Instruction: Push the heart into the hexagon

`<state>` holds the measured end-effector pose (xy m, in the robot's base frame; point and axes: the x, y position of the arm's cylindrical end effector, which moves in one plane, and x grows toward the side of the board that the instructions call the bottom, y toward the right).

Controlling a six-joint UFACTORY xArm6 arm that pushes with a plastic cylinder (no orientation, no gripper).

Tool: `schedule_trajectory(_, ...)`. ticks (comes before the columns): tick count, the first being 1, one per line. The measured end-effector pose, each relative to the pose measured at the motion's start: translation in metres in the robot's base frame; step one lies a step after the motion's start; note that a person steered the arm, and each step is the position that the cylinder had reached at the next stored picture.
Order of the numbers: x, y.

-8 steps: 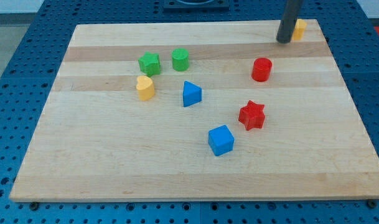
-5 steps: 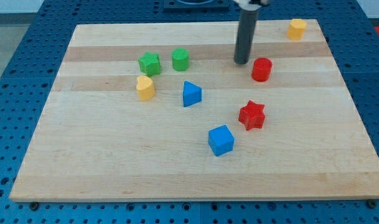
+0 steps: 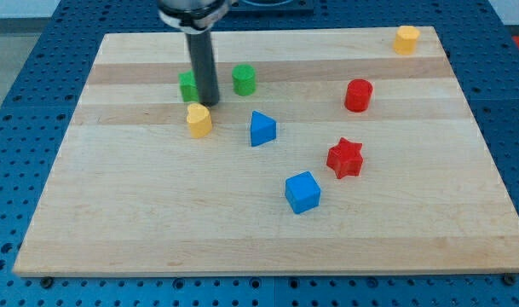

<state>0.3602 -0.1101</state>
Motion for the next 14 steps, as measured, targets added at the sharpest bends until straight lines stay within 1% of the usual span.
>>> schedule_trajectory(1,0.006,-0.026)
schedule_trajectory(3,0.062,-0.029)
schedule_trajectory(4,0.065,-0.028)
schedule_trajectory(6,0.04,0.007)
schedule_trajectory(9,0.029,0.088)
schedule_trajectory(12,0.028,0.14)
schedule_trajectory(13,0.019,0.152)
schedule_trajectory(14,0.0,0.168)
